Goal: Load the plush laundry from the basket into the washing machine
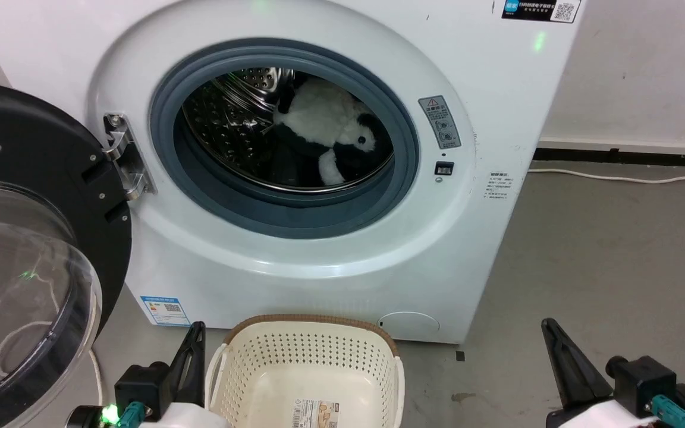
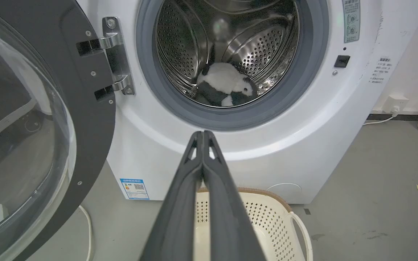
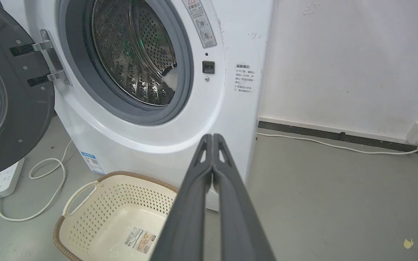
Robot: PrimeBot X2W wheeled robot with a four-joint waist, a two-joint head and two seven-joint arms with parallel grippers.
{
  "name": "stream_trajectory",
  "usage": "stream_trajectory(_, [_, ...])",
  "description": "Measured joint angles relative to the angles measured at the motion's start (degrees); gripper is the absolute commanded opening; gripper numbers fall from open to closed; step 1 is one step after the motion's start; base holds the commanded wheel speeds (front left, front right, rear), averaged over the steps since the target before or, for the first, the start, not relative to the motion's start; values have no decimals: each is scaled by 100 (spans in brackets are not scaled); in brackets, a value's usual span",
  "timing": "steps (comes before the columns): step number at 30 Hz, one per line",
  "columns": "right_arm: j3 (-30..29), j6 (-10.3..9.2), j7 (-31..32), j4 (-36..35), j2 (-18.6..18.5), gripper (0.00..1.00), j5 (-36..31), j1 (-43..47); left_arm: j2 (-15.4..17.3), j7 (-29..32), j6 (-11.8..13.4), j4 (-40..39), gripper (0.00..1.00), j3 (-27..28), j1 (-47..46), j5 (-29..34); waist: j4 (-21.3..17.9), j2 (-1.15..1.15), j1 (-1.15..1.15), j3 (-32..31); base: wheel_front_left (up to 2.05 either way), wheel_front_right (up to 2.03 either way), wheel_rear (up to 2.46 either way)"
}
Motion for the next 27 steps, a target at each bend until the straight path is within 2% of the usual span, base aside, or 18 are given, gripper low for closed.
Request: stream_trajectory(27, [-5, 0, 316, -101, 0, 0, -144, -146, -49, 313, 35, -167, 0, 96, -119, 216, -42, 0, 0, 56, 0, 0, 0])
